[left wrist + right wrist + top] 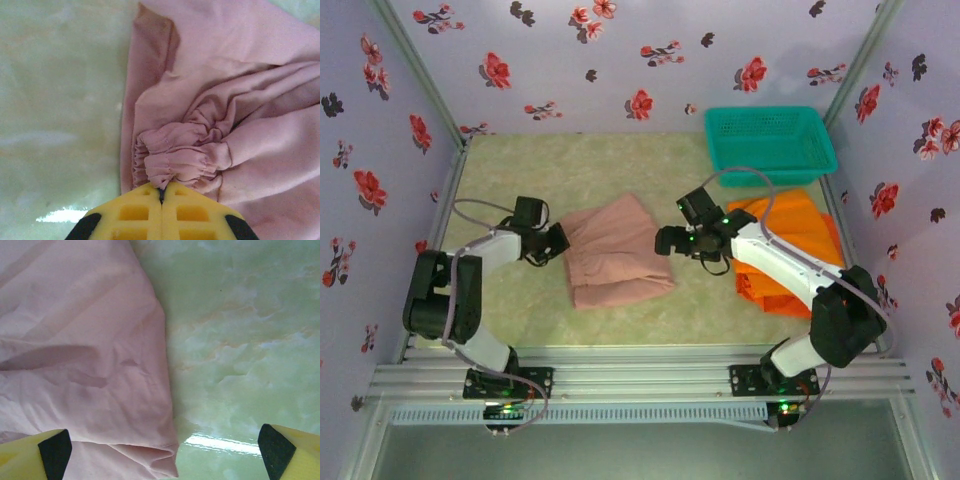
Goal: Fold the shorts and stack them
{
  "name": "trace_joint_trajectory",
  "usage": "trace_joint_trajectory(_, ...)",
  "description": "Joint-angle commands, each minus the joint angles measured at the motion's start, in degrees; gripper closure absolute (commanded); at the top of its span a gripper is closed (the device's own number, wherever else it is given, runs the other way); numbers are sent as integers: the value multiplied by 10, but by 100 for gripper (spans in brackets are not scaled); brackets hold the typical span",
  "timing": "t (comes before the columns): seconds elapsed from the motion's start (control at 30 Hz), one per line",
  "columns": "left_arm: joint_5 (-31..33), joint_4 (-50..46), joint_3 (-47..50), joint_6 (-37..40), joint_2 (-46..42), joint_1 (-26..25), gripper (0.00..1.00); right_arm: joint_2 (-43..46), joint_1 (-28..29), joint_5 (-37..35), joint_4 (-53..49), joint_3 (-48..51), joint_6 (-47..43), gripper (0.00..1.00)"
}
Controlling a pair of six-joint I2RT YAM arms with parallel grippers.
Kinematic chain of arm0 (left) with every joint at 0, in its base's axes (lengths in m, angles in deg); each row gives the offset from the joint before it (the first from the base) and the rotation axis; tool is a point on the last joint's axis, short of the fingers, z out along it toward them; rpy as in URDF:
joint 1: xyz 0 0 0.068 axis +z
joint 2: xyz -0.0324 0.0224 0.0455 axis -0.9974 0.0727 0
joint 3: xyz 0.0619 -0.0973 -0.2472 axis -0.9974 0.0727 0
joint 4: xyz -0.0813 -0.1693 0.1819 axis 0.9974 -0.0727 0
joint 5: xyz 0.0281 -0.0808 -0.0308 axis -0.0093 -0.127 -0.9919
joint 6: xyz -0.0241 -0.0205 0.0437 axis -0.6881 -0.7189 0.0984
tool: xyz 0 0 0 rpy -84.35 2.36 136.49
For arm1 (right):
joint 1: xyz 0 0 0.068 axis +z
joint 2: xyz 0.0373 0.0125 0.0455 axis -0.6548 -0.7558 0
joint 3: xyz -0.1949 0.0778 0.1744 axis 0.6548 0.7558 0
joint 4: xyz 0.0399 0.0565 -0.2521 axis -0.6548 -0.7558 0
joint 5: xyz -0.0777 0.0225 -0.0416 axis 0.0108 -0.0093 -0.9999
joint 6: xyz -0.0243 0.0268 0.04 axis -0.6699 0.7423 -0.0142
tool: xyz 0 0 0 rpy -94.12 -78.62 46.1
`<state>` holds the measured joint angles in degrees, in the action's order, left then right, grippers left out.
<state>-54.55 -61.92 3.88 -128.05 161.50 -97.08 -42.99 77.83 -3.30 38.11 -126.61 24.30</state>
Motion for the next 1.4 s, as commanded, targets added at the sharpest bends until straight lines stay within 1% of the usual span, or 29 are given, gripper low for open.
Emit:
trace_joint_trajectory(0.0,-8,28,8,3,19,9,99,-4,26,3,7,-3,-14,2)
trace_joint_trajectory(0.07,-22,31,8,4,18,11,95,-10,50,-8,9,-20,-29,2)
trace_joint_trajectory(0.1,-31,36,10,4,10,11,89,-16,60,-11,10,-30,-35,2)
trace_joint_trajectory(0.13,-39,41,13,4,-4,11,78,-24,71,-10,11,-43,-41,2)
trace_joint_trajectory(0.17,-44,43,15,3,-22,11,69,-34,79,-3,14,-56,-46,1)
trace_joint_trajectory(0.23,-52,34,15,7,-72,11,57,-51,85,18,23,-78,-45,1)
trace_joint_trajectory(0.27,-54,21,13,11,-101,11,48,-61,84,27,29,-91,-42,1)
trace_joint_trajectory(0.37,-58,-25,11,10,-182,9,31,-97,84,36,25,-145,-51,1)
trace_joint_trajectory(0.43,-67,-48,20,4,-229,5,26,-128,81,43,14,-188,-59,1)
trace_joint_trajectory(0.57,-68,-94,54,-27,-296,-19,26,-197,72,70,0,-275,-61,1)
trace_joint_trajectory(0.67,-67,-91,102,-57,-330,-54,26,-252,63,95,-10,-342,-59,1)
trace_joint_trajectory(0.77,-56,-81,145,-73,-337,-79,28,-304,58,126,-16,-405,-54,1)
trace_joint_trajectory(0.9,-52,-37,182,-88,-329,-84,34,-371,57,145,-48,-492,-59,1)
trace_joint_trajectory(1.0,-48,-4,186,-90,-312,-85,38,-409,57,160,-58,-534,-55,1)
trace_joint_trajectory(1.23,-52,26,168,-72,-247,-87,49,-455,56,174,-59,-570,-47,1)
trace_joint_trajectory(1.37,-51,32,169,-65,-228,-88,55,-472,54,180,-58,-584,-42,1)
